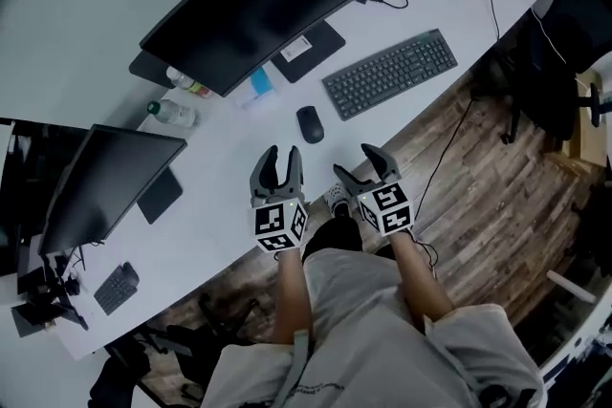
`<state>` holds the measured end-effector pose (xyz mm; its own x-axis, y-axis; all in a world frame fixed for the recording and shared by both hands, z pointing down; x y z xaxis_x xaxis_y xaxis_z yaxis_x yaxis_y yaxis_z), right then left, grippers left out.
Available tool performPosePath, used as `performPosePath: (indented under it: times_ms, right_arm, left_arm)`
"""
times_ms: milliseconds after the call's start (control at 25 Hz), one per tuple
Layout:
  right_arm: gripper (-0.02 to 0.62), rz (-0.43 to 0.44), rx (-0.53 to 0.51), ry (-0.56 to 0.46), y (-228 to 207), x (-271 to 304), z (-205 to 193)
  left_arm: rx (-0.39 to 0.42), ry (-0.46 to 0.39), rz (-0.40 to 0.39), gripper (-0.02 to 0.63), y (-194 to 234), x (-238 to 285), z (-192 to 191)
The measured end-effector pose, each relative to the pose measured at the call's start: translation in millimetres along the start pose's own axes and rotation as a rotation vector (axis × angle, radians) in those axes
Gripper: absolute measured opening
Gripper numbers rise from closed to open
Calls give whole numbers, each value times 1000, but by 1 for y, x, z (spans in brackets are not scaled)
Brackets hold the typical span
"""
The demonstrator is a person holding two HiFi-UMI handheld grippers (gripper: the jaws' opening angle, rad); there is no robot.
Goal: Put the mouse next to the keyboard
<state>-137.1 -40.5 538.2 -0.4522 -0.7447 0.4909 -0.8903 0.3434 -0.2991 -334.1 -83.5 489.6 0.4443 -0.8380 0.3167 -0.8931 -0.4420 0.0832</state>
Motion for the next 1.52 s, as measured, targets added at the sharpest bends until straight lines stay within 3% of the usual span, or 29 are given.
performPosePath:
  times_ms: [320,680,1120,1280,1520]
  right_arm:
    - [325,-31,57,71,-10,85,18]
    - [332,-58,74,206,-15,157,6]
    - [375,-186,29,312,-3,202,-29]
    - [311,-233,-42,357,2,206,-32]
    - [304,-201,-24,381,-2,205,-26]
  left_arm:
    - [-47,58,-50,166,53,75,0]
    - [-90,104,-53,161,99,107,-11]
    - [-166,135,-37,161,137,110,-36]
    - [-192,128,-17,161,146,105,-40]
    - [-239,154,28,160,152,96,-54]
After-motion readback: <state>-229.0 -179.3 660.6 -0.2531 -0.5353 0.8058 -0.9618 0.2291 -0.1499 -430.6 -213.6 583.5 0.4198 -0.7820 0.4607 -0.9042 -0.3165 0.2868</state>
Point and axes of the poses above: the fingertips, and each gripper's own axes: x forward along the fingers, y to its left, z out of its top, the point moved 9 cm from there along -x, backward along the fingers, and after that the axes turned 3 degrees about x, right-handed, at the moved point
